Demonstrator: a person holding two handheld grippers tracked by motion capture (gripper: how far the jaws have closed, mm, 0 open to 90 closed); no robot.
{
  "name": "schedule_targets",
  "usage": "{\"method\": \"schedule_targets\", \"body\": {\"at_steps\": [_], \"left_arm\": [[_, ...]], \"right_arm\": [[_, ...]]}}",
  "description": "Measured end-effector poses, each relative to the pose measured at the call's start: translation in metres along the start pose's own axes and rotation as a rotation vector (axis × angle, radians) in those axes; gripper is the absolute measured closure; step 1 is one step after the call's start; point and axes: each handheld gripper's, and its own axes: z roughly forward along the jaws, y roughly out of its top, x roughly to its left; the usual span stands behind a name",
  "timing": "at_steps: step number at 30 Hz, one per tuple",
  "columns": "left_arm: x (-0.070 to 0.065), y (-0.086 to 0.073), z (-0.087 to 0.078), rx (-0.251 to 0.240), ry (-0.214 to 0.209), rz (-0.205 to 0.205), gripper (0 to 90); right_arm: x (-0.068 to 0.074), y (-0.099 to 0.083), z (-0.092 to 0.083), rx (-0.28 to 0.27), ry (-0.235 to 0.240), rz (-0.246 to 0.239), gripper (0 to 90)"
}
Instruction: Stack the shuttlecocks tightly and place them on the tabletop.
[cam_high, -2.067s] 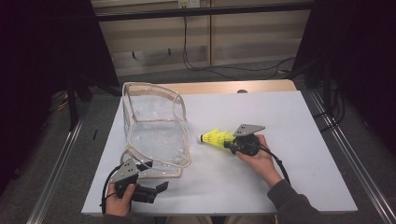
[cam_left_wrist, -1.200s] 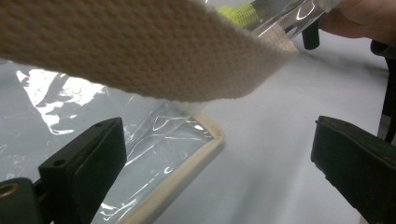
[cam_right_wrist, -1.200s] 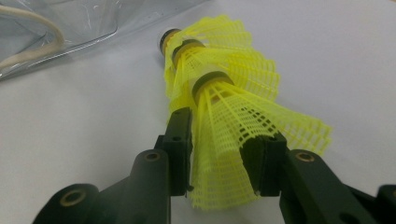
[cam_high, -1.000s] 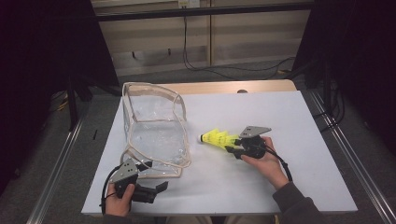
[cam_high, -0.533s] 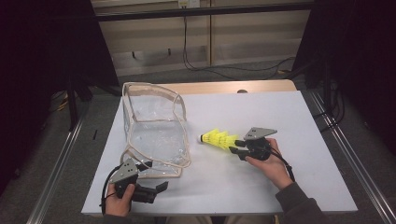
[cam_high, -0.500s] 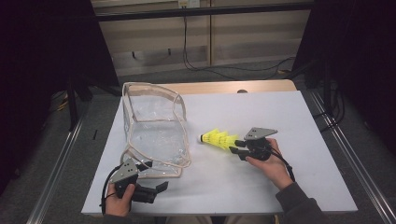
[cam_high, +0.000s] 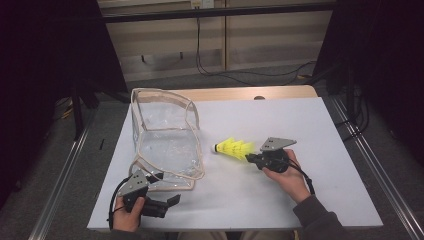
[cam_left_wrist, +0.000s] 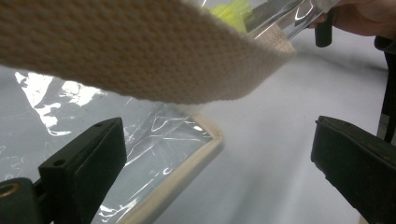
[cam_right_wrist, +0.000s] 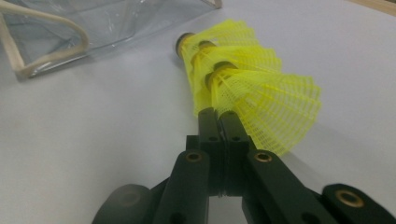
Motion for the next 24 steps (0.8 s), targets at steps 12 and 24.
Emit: {"method": "schedule_targets", "body": {"at_steps": [12,24], "left_arm": [[0.000,0.000,0.000,-0.002,-0.004,0.000,3.2],[0.000,0.000,0.000,-0.004,-0.001,-0.003,3.2]], "right_arm": [[0.004,0.003,0.006,-0.025,0.002,0.002,89.5],[0.011,0.002,0.013,-0.003,0.010,-0.014,85.3]]}}
